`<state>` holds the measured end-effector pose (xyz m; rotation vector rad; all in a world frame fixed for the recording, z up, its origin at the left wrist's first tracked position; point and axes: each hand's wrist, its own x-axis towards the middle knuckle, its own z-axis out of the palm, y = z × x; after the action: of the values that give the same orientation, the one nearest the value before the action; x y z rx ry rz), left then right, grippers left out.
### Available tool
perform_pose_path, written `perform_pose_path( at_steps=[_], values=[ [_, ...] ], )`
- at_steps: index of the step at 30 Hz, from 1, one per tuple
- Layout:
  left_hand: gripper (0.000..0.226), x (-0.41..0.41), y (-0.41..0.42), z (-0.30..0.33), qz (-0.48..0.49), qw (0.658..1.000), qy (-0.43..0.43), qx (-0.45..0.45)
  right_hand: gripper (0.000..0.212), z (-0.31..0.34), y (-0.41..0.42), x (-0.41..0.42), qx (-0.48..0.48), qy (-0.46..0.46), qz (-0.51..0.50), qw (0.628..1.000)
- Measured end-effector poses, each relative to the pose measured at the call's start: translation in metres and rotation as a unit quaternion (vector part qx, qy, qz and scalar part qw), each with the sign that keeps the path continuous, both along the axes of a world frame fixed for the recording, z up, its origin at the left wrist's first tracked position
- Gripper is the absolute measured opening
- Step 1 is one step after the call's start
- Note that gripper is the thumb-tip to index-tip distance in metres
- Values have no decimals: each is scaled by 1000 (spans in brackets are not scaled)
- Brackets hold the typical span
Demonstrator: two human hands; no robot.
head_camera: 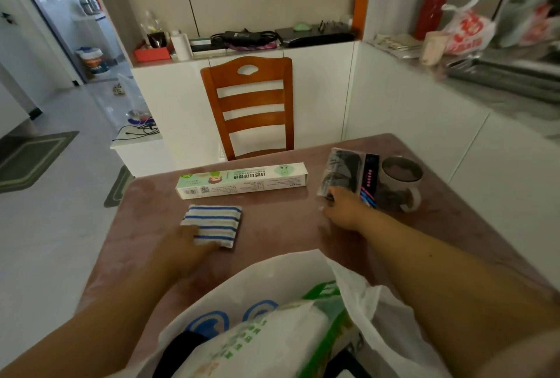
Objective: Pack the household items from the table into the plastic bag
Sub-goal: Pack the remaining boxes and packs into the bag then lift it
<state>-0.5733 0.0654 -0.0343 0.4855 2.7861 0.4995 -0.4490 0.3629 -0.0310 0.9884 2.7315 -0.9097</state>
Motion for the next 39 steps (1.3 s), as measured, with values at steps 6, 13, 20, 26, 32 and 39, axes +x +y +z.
perform_pose_path(
  at_steps=[6, 13, 20, 26, 32, 39],
  values=[
    [75, 4, 17, 0, -92, 992, 29, -84, 40, -3, -7, -9, 84, -21, 91, 992],
    [91, -2, 20, -9, -105, 986, 27, -127, 57, -19, -4, -4, 173, -24, 90, 981],
    [64, 9, 27, 11, 17, 993, -121, -7, 22, -8, -18, 1, 143, -3, 78, 987],
    [39, 27, 28, 45, 99, 910, -294, 274, 17, 68, -59, 11, -14, 222, 170, 960],
    [49, 44, 40, 73, 161, 767, -422, 456, 13, 80, -106, -4, -47, 135, 400, 905],
    [19, 42, 38, 73, 208, 810, -364, 409, 18, 60, -51, -34, -134, 216, 157, 954]
  ],
)
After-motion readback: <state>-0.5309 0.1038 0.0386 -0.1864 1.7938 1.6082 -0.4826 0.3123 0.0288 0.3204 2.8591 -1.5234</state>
